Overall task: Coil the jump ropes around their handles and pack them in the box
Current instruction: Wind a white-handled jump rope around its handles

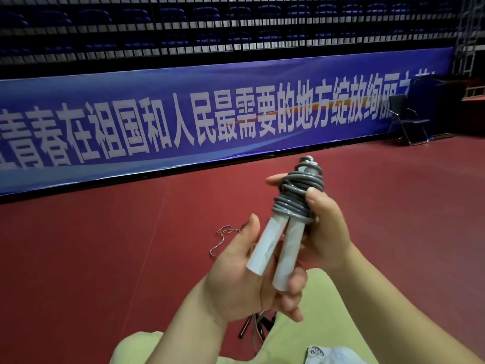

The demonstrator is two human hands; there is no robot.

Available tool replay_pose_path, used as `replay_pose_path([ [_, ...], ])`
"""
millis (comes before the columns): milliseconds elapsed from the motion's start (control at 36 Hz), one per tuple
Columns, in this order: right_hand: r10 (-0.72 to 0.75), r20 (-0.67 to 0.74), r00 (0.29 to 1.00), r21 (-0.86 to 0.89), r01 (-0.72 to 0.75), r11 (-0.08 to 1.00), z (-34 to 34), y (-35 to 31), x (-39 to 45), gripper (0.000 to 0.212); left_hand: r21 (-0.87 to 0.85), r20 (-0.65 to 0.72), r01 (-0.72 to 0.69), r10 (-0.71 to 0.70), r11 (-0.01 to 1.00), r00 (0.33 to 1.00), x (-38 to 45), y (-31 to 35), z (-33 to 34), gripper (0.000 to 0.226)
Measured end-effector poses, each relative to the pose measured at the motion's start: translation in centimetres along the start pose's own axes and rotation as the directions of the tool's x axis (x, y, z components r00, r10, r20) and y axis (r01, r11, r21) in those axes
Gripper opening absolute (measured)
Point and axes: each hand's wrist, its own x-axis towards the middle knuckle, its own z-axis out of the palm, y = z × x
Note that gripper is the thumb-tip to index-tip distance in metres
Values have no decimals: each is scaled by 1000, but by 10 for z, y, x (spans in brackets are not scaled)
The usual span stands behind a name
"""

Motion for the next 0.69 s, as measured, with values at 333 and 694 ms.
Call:
replay_pose_path([
  [333, -20, -296, 955, -384, -100, 918, -12, 35, 7, 55, 369, -537, 86, 137, 925, 832, 7, 11, 6, 64],
  [694, 120, -229, 966, -457, -215, 863, -23, 43, 7, 54, 687, -667, 321, 391, 651, 634, 3, 13, -9, 74],
])
